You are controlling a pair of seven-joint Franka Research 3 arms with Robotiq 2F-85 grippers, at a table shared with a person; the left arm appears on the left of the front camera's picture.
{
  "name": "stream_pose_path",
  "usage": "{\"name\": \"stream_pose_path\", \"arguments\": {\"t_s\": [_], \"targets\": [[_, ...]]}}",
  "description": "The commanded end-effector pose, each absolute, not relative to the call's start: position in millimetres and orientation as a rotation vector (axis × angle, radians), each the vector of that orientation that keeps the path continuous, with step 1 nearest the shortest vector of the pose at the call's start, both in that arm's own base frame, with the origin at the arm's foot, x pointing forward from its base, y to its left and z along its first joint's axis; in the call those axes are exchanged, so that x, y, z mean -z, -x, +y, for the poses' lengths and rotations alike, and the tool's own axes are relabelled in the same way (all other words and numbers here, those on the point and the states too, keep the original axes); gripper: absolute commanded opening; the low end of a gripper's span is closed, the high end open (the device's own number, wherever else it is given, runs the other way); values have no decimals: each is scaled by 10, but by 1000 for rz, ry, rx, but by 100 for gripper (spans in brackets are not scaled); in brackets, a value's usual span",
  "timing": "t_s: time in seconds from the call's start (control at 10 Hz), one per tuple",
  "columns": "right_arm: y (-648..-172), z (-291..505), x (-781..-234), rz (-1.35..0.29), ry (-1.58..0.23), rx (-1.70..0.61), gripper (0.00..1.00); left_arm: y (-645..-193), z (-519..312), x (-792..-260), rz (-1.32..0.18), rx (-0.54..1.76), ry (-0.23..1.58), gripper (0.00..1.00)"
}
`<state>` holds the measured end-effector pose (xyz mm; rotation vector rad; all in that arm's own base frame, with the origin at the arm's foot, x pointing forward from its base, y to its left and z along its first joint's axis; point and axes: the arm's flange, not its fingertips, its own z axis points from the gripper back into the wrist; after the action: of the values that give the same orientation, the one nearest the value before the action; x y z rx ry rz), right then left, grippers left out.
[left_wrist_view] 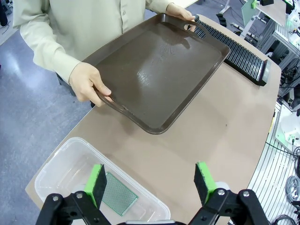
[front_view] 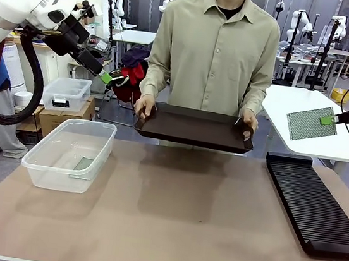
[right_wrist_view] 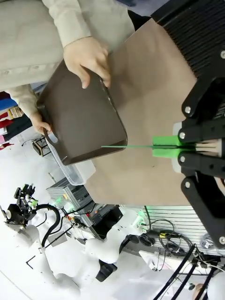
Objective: Sort PCBs into racks and boxes based on the side picked up.
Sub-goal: If the short side of the Blank PCB is picked up, insert it into the PCB Rack ; if the long side is picked up, place it in the Organizing box.
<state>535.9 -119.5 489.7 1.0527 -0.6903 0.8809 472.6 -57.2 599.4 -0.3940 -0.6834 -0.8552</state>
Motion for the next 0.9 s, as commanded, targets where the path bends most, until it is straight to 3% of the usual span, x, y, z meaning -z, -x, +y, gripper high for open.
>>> {"name": "stream_pose_path", "arguments": {"t_s": [0.0, 0.3, 0.7, 0.8], "targets": [[-5360, -1232, -4857, -688, -1055, -868, 2, -4738, -570, -6001, -685, 855, 392, 100], [-5538, -1405, -4648, -842, -1017, -1121, 2, -4738, -570, -6001, -685, 855, 392, 100], [-5801, -1787, -4348, -891, -951, -1394, 2, -4738, -570, -6001, -685, 855, 392, 100], [-5841, -1886, -4263, -835, -943, -1409, 2, -4738, -570, -6001, -685, 855, 392, 100]]}}
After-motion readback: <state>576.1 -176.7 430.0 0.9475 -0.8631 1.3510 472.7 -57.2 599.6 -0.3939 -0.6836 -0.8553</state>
